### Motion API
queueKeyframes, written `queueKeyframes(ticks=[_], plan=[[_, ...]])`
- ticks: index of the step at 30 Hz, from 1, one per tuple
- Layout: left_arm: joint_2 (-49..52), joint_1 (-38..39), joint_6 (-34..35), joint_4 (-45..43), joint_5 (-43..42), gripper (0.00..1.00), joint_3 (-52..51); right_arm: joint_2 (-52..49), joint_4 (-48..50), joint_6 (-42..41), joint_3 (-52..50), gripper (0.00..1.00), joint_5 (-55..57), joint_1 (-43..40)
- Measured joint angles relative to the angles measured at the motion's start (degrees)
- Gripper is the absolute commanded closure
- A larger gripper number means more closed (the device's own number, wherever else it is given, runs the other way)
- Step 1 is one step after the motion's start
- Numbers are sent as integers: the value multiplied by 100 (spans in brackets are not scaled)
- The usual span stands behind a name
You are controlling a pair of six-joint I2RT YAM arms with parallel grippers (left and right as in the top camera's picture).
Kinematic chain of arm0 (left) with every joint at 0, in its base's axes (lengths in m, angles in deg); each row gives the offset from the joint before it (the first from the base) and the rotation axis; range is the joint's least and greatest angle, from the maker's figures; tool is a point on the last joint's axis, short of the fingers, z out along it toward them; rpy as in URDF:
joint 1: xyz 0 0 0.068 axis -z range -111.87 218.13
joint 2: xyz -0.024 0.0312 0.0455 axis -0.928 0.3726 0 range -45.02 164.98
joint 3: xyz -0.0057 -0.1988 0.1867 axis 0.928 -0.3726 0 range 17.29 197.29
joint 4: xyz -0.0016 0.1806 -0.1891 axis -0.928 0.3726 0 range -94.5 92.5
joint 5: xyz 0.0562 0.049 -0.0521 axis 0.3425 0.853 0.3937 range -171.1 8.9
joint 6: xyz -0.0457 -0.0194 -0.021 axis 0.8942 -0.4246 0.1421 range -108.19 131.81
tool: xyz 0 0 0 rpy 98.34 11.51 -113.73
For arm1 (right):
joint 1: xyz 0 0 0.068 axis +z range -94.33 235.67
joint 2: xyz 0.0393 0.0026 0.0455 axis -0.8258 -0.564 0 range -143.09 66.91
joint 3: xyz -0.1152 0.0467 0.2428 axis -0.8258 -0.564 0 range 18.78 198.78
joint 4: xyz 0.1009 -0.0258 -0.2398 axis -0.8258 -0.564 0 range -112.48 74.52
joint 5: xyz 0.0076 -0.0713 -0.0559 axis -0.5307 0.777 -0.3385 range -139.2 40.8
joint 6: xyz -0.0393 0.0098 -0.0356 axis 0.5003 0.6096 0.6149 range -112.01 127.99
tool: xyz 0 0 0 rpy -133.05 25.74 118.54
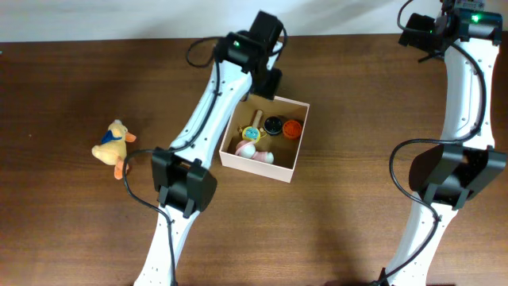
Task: Pack container
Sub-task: 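Raise left gripper out of the box and retract left, then lower left gripper onto the yellow plush duck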
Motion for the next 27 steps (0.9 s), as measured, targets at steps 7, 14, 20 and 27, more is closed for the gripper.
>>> queueKeyframes(ticks=[7,14,20,27], plan=[[0,-350,-39,1392,684,41,1097,0,0,2,0,1,2,0],[7,-1502,-466,1764,1141,36,1058,0,0,7,0,1,2,0],[7,-2179,-627,1766,1342,36,723,0,0,2,0,1,2,0],[7,-2817,-691,1762,1421,36,111,0,0,2,0,1,2,0]])
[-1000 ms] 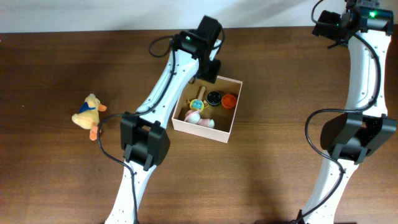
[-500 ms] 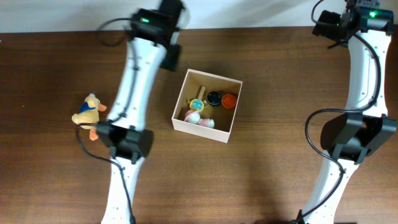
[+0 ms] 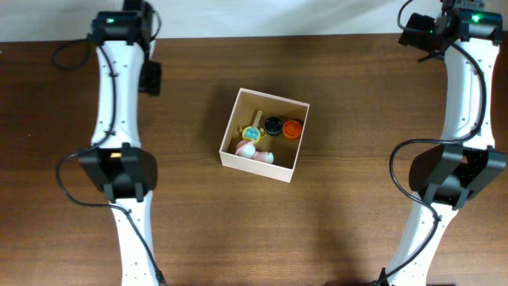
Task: Pack container
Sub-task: 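Lower left gripper onto the yellow plush duck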
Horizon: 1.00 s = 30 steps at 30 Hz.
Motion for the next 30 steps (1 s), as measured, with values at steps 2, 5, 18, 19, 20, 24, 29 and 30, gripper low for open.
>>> queueKeyframes(ticks=[2,5,18,19,20,24,29,30], plan=[[0,-201,0,-2,-20,36,-210,0,0,-2,0,1,0,0],[0,-433,0,2,-37,36,-507,0,0,-2,0,1,0,0],[0,-822,-48,-463,-210,37,-1655,0,0,0,0,1,-2,0],[0,-820,-63,-518,-214,38,-1757,0,0,2,0,1,-2,0],[0,-815,-68,-564,-221,38,-1851,0,0,0,0,1,0,0],[0,-815,-74,-673,-264,61,-2203,0,0,2,0,1,0,0],[4,-815,-142,-713,-293,84,-2339,0,0,2,0,1,-2,0],[4,-815,-146,-721,-295,84,-2339,0,0,0,0,1,-2,0]])
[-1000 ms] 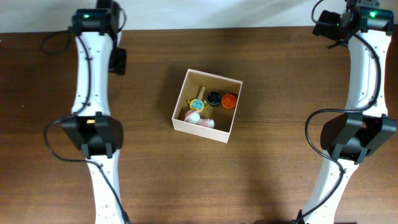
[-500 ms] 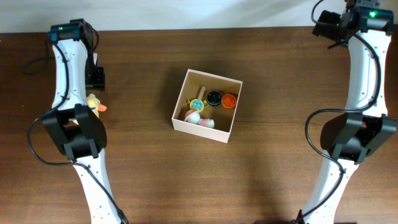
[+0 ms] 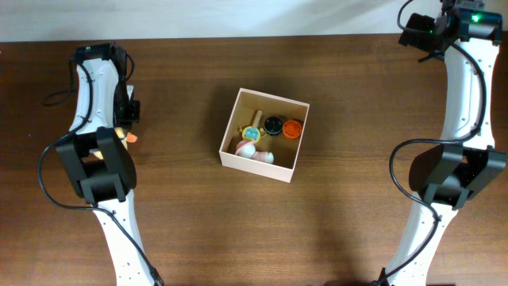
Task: Pack container
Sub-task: 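Lower left gripper onto the yellow plush duck, then close left gripper on the plush duck and lift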
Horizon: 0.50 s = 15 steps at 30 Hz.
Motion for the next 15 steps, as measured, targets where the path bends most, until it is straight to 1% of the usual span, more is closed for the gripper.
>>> queueKeyframes(ticks=[1,2,3,11,15], plan=[[0,0,0,-11,2,85,0,0,0,2,0,1,0,0],[0,0,0,-15,0,93,0,0,0,2,0,1,0,0],[0,0,15,-15,0,98,0,0,0,-2,0,1,2,0],[0,0,-2,9,-48,98,33,0,0,0,0,1,2,0],[17,17,-2,118,-317,98,531,0,0,0,0,1,2,0]])
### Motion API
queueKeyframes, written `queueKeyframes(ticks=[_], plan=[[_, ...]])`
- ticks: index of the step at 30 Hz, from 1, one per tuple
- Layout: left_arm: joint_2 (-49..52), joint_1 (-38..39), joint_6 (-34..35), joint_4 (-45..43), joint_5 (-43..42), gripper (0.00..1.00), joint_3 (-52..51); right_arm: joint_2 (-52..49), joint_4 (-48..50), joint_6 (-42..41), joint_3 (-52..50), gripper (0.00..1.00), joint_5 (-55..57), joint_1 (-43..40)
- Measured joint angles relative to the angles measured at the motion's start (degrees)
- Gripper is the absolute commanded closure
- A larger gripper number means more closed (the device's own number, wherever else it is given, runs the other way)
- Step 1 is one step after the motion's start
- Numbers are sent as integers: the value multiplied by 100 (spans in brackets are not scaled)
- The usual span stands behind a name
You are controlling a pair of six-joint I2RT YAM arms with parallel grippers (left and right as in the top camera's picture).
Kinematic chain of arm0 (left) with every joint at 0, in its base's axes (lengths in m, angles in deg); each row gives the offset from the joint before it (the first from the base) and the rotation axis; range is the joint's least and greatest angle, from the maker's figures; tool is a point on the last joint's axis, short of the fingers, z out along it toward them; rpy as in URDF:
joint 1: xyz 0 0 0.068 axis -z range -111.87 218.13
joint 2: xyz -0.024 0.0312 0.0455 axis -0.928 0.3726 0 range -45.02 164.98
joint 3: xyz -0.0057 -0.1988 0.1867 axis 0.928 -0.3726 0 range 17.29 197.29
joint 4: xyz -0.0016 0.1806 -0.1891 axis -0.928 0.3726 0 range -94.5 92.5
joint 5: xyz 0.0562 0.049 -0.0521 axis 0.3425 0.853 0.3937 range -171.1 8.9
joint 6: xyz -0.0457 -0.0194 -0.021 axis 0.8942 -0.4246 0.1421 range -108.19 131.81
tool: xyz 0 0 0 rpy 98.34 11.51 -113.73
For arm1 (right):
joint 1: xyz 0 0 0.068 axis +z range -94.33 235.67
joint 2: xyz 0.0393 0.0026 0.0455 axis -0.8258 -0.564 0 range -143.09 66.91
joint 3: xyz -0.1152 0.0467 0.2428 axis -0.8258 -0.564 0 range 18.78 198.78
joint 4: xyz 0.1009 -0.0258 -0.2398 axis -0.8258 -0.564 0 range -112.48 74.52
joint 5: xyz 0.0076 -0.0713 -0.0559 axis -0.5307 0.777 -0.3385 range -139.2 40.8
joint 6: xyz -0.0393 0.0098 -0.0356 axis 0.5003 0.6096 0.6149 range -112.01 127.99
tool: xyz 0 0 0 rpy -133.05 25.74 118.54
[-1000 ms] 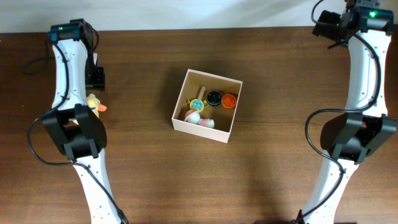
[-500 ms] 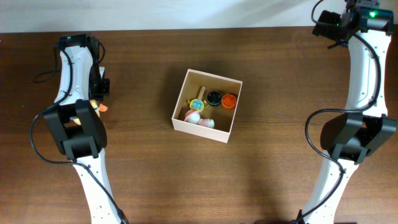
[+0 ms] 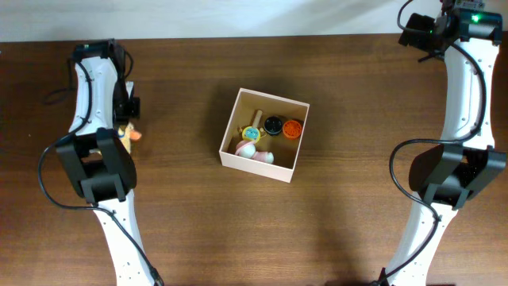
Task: Pack container
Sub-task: 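Close left gripper on the plush duck and lift, then carry the plush duck over the box with left gripper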
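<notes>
The white open container (image 3: pixel 256 167) sits mid-table, holding a yellow-and-wood toy (image 3: pixel 253 132), a black round piece (image 3: pixel 273 124), an orange round piece (image 3: pixel 293 128) and pink-white pieces (image 3: pixel 252 151). At the far left, only a yellow and orange bit of the plush duck (image 3: pixel 129 133) shows beside the left arm. My left gripper (image 3: pixel 125 117) hangs right over the duck; the arm hides its fingers. My right gripper (image 3: pixel 415 33) is at the far back right, away from everything, and its jaws are not readable.
Both white arms run from the front edge to the back, the left along the table's left side, the right along the right side. A pale wall strip borders the table's back edge.
The left arm has barely shifted over the duck. A little more of the duck's yellow and orange shows by the wrist. The right arm and container are unchanged.
At first the left arm reached over the container's back left corner while the duck lay alone at the far left. Then the arm was at the back left. Later it stood over the duck, where it remains. The right arm never moved.
</notes>
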Motion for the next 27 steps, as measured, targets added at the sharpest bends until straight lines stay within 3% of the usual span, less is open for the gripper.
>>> queueKeyframes(ticks=[8,13,18,27], plan=[[-4,306,-24,221,-330,98,2133,0,0,0,0,1,0,0],[-7,741,-450,243,-841,98,3303,0,0,0,0,1,-2,0],[-7,1434,-1021,243,-1213,98,3814,0,0,-2,0,1,0,0],[-7,2782,-1915,341,-1495,98,3862,0,0,0,0,1,0,0]])
